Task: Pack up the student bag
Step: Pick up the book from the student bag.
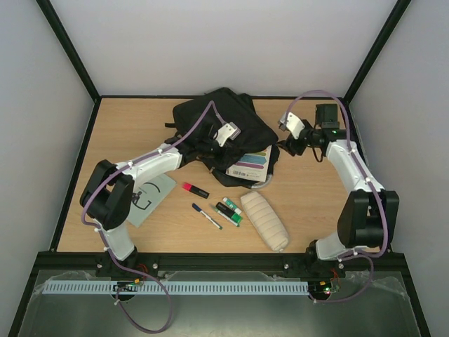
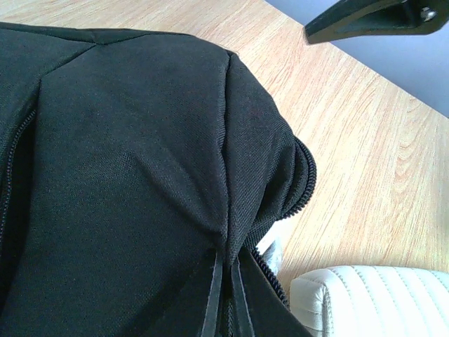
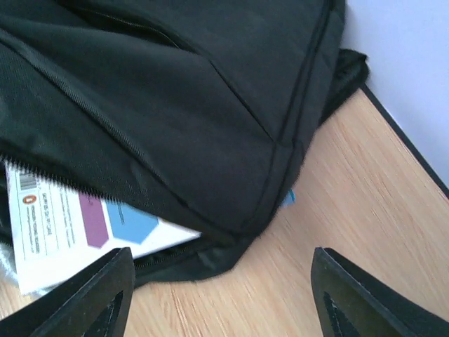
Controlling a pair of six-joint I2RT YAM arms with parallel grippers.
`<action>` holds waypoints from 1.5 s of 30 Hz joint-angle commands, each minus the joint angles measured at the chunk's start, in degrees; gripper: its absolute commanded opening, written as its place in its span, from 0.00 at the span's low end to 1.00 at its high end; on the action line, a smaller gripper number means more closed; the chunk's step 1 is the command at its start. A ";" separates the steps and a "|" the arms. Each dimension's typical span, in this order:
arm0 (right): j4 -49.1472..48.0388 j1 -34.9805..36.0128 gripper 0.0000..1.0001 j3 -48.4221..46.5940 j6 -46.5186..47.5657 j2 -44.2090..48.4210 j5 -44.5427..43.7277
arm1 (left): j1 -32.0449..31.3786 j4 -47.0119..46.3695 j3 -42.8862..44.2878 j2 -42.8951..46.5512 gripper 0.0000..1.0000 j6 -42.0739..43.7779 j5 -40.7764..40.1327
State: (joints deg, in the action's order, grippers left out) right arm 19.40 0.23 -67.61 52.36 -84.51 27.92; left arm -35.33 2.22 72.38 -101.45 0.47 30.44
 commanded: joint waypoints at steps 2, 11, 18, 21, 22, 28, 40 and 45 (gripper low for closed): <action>5.34 6.37 0.70 -4.82 4.14 -6.95 0.53 | 0.35 -1.09 0.65 1.19 0.02 2.76 3.34; 1.57 11.13 0.55 -6.83 2.98 -12.68 -1.74 | 0.34 0.07 0.26 1.90 0.02 4.06 3.89; -1.21 11.84 0.02 -6.60 -2.55 -14.93 -3.97 | 0.32 3.81 3.66 1.26 0.35 1.06 -6.72; -5.16 11.88 0.01 -5.58 -9.63 -13.69 -5.96 | 0.25 1.70 1.87 4.98 0.53 -4.48 -8.83; -6.09 11.83 0.01 -5.33 -12.50 -13.14 -6.41 | -0.15 0.04 0.25 7.03 0.58 -6.77 -10.18; -11.18 11.93 0.01 -2.82 -27.92 -8.80 -11.16 | -5.94 -2.82 -9.62 16.61 0.63 -13.72 -15.46; -11.98 12.36 0.01 -3.92 -39.36 -8.23 -13.35 | -12.58 -11.13 -14.40 7.15 0.57 -21.74 -18.12; -9.86 12.95 0.01 -4.85 -43.44 -6.97 -14.20 | -16.78 -10.50 -8.61 0.74 0.60 -14.91 -28.64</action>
State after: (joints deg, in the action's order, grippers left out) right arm 9.08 12.75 -70.39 15.31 -94.17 15.29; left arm -48.66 -5.48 58.67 -98.04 -19.03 10.90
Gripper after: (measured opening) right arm 0.036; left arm 0.594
